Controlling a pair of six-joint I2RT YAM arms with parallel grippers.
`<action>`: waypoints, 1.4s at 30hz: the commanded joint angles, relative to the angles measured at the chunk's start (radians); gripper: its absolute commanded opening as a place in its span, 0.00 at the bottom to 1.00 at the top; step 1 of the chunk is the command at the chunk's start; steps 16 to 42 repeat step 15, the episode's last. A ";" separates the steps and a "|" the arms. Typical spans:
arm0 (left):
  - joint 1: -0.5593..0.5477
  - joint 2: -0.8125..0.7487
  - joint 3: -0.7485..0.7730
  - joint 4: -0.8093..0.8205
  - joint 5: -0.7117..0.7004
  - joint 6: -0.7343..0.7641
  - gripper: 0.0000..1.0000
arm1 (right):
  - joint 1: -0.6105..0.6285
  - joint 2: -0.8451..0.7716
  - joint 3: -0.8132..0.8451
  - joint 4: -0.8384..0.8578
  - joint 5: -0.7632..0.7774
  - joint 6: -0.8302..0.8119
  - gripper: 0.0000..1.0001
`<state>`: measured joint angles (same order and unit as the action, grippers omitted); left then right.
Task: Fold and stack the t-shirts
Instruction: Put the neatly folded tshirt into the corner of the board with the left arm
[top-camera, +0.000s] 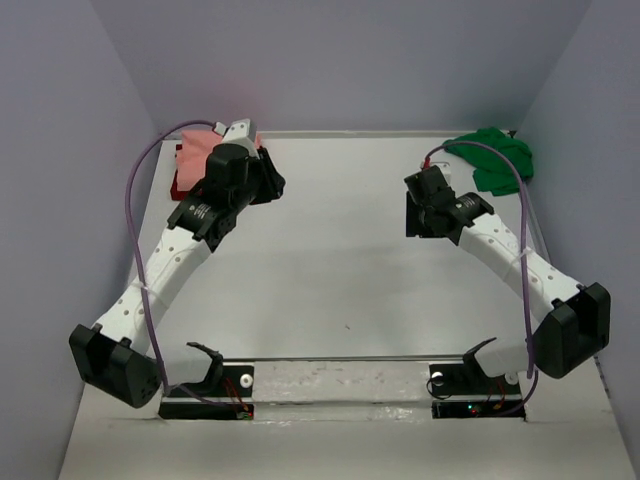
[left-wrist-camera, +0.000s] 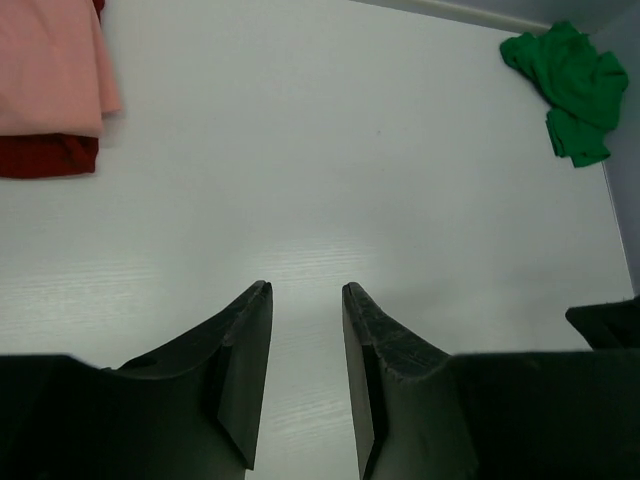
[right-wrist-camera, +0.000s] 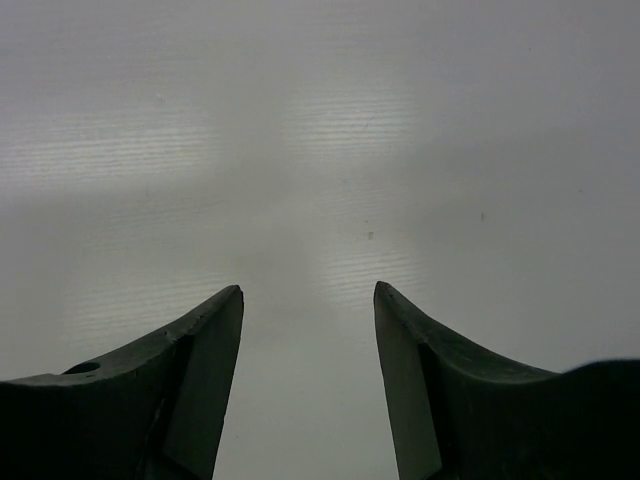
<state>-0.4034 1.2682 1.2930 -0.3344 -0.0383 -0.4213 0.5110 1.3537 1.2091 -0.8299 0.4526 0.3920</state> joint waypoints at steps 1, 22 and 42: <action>-0.034 -0.084 -0.066 0.061 -0.028 -0.001 0.44 | -0.025 0.019 0.124 0.022 0.049 0.008 0.61; -0.113 -0.197 -0.221 0.064 -0.046 0.007 0.43 | -0.025 -0.246 -0.020 0.157 -0.074 0.030 0.76; -0.113 -0.197 -0.221 0.064 -0.046 0.007 0.43 | -0.025 -0.246 -0.020 0.157 -0.074 0.030 0.76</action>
